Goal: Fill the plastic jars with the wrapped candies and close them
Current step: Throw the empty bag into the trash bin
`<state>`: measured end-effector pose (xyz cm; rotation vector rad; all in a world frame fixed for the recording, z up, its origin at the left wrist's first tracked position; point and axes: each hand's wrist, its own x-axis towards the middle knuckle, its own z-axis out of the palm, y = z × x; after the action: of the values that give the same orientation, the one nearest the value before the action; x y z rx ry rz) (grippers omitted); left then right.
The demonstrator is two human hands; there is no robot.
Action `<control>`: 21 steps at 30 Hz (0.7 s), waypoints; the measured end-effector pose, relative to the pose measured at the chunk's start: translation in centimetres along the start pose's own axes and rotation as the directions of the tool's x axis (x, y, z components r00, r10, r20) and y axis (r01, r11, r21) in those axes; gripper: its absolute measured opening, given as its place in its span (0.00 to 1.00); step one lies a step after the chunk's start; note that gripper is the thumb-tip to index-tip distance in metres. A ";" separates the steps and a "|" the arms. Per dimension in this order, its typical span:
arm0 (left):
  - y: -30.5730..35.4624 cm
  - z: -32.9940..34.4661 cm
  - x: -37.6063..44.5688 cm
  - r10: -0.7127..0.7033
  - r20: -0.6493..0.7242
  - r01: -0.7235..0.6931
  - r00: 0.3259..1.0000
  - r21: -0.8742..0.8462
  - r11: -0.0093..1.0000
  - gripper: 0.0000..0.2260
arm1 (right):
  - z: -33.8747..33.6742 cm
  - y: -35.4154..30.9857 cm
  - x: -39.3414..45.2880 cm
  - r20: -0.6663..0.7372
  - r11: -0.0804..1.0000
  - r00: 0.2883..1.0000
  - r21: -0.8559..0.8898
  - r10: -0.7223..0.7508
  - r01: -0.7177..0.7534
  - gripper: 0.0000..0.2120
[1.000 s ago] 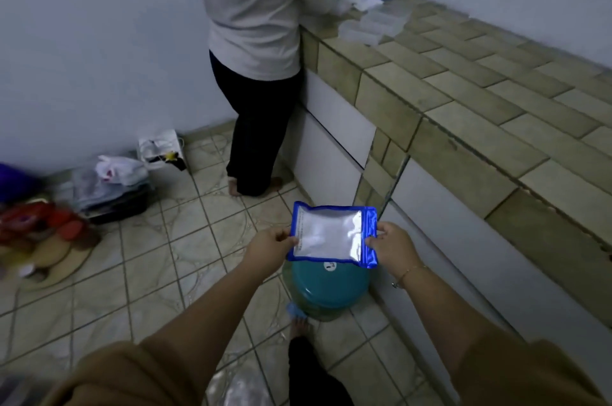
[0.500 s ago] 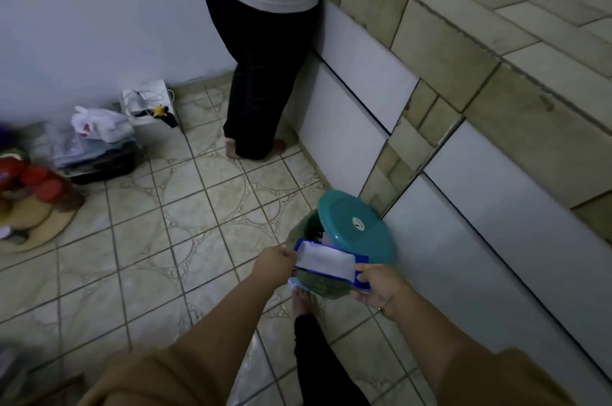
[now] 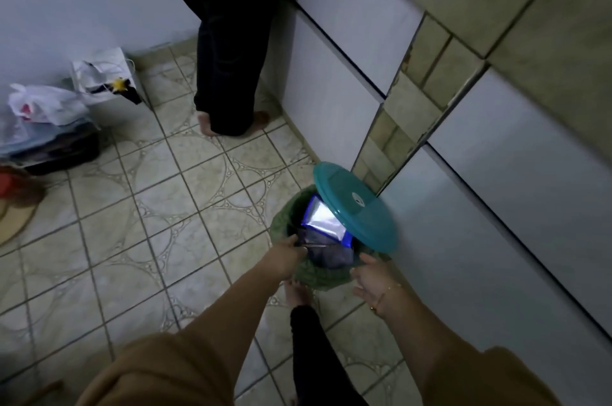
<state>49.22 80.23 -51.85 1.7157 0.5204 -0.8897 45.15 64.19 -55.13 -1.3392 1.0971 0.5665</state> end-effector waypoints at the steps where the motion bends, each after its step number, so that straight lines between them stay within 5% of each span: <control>1: 0.2 0.1 -0.4 -0.013 -0.006 0.013 1.000 -0.017 1.000 0.07 | -0.2 -0.1 -0.4 0.009 1.000 1.000 -0.004 0.012 -0.012 0.23; 6: 3.6 0.6 -3.4 0.018 -0.060 -0.014 0.998 0.071 0.997 0.20 | -2.7 -2.3 -4.5 0.006 0.996 0.997 -0.056 -0.071 0.072 0.19; 10: 7.5 2.2 -7.7 0.128 -0.045 -0.123 0.991 0.095 0.988 0.14 | -5.2 -5.0 -9.3 0.031 0.991 0.991 0.028 -0.133 0.132 0.25; 14: 10.9 5.1 -11.5 0.254 -0.048 -0.248 0.966 0.107 0.963 0.17 | -8.7 -7.4 -14.4 0.098 0.967 0.966 0.115 -0.240 0.228 0.20; 21: 17.6 13.1 -19.7 0.546 -0.053 -0.523 0.836 0.225 0.822 0.14 | -17.8 -10.5 -22.5 0.017 0.875 0.875 0.023 -0.485 0.484 0.25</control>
<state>45.61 63.98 -27.58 1.9664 -0.0019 -0.4427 39.24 50.84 -28.28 -1.5195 0.7016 0.1953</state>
